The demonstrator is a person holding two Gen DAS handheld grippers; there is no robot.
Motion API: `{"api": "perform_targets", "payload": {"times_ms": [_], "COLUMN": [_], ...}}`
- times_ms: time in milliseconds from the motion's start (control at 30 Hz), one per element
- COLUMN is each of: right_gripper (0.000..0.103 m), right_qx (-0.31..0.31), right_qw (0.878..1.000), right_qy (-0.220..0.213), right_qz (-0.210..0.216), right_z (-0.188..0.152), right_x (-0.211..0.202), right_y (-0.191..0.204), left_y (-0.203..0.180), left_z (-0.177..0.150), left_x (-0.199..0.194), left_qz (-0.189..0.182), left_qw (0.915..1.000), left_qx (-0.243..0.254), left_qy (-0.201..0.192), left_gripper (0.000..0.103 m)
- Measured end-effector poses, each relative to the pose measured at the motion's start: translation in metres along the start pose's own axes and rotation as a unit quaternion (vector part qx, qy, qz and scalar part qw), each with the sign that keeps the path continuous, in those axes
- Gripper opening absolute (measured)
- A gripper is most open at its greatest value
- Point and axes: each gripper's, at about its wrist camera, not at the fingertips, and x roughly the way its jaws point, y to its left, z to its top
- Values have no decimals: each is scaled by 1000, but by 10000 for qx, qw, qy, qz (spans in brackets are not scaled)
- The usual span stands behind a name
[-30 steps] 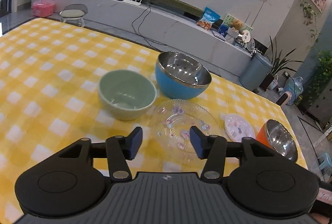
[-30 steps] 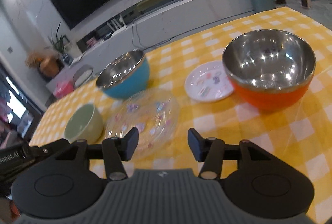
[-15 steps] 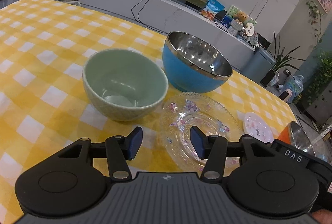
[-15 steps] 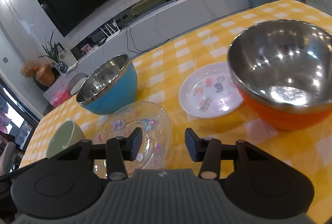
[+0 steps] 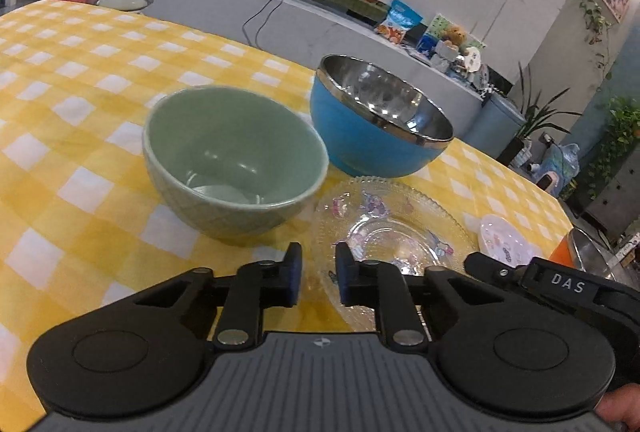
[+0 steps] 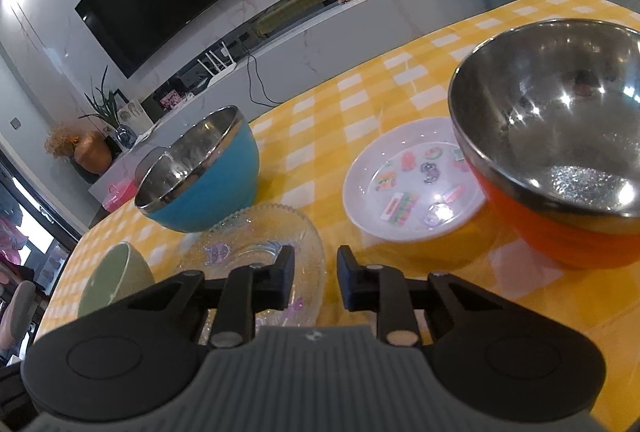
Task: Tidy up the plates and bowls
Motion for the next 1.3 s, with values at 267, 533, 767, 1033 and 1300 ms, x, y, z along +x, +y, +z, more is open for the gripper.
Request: {"api": "perform_targets", "payload": {"times_ms": [267,533,767,1033,1300], "right_gripper": [7,6,6,6,6], "right_qx": [131,294,374,601,593], "right_qw": [9999,9993,9986,9952,9917], "right_qy": [46,187,325,659,884], "right_qz": [-23,100,196,401,718], "right_z": [-2,-2,-11,-32,-60], "right_x": [-3,-13,-36,-68,-99], "right_y": [-2,2,9,14,31], "left_y": [-5,-5,-9,-4,6], "left_z": [1,4,1,-7,-18], "left_x": [-4,-23,-53,-100,-148], "left_qz": [100,163,325,508,832], "left_qw": [9998,9997,9992,9987,9965], "left_qx": [172,153,206,37,47], "left_qy": [-16,-104,-56,97,103], "left_gripper": [10,9,9,8,8]}}
